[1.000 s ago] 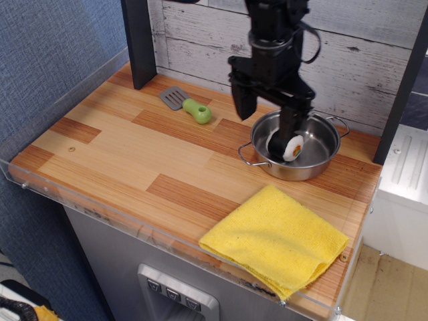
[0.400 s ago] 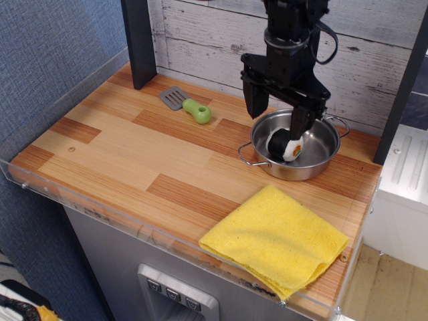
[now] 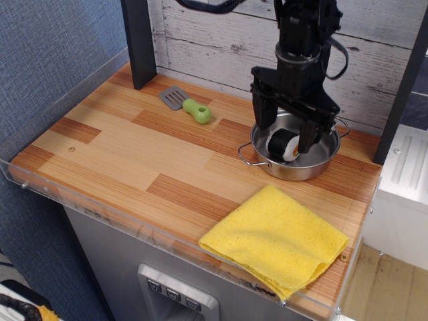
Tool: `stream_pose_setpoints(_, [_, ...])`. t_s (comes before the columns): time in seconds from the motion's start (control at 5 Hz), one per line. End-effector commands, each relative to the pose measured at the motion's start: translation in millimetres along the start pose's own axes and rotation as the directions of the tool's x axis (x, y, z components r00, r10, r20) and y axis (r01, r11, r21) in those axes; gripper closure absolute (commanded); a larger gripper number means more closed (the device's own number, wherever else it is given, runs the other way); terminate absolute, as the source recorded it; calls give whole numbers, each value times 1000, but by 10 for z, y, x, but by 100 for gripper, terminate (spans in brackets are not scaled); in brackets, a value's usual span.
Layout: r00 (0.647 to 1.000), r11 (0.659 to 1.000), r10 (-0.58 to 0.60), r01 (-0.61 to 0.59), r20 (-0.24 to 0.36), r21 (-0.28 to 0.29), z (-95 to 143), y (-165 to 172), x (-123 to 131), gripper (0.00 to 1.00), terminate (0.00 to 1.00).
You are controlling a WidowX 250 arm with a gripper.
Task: Move the sushi roll to the lower left corner of the table
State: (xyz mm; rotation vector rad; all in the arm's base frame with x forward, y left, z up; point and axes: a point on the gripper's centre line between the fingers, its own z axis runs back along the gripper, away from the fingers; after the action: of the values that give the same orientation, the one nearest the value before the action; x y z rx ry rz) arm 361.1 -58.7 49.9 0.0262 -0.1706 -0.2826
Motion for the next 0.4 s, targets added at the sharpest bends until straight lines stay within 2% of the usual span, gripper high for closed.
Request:
stream_pose_setpoints(0.0, [1000, 1000, -25, 25, 17, 0, -62, -96, 89, 0, 0])
stream_pose_setpoints(0.2, [1000, 1000, -24, 24, -1, 7, -160, -88, 91, 0, 0])
